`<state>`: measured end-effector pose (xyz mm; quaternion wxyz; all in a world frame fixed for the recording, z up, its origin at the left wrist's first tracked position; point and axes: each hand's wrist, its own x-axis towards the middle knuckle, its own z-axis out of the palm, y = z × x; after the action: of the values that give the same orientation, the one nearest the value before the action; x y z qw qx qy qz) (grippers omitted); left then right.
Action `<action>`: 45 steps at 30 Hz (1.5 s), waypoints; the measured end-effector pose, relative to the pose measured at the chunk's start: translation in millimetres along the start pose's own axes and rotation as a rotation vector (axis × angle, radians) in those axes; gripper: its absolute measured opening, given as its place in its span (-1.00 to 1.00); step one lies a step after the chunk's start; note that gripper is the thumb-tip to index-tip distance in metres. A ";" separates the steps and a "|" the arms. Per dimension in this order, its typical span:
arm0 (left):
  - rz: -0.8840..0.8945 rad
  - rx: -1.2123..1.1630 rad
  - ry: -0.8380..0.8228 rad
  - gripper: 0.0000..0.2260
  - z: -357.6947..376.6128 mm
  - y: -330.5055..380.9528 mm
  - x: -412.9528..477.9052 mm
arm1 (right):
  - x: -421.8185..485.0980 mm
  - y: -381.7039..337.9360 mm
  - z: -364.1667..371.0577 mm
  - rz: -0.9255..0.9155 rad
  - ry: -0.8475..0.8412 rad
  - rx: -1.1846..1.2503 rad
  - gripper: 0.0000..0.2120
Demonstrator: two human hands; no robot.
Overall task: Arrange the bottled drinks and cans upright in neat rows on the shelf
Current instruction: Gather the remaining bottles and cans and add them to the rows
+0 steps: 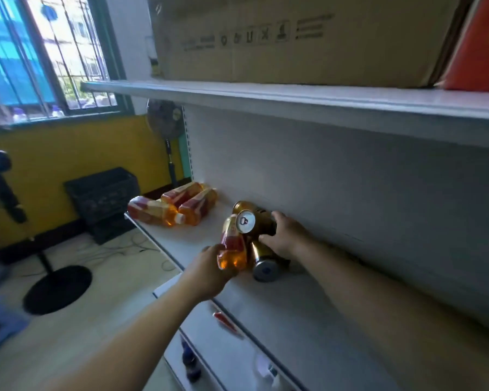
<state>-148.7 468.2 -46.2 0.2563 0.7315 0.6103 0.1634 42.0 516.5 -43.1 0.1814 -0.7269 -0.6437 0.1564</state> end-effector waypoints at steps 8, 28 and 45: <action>-0.184 -0.357 -0.095 -0.30 13.1 -14.6 97.7 | 72.1 -9.7 39.9 -0.107 -0.124 -0.117 -0.14; 0.029 -1.122 -0.545 -0.13 -16.3 -97.3 168.1 | 29.8 -51.5 64.0 0.259 0.827 0.723 -0.49; 0.258 -1.146 -0.984 -0.47 30.4 38.6 45.6 | -177.7 -30.9 -2.9 0.499 1.345 0.905 -0.58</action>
<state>-91.5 502.7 -52.2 0.8166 0.5384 0.1554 0.1385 -5.7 343.2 -27.2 0.7592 -0.6431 -0.0949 -0.0311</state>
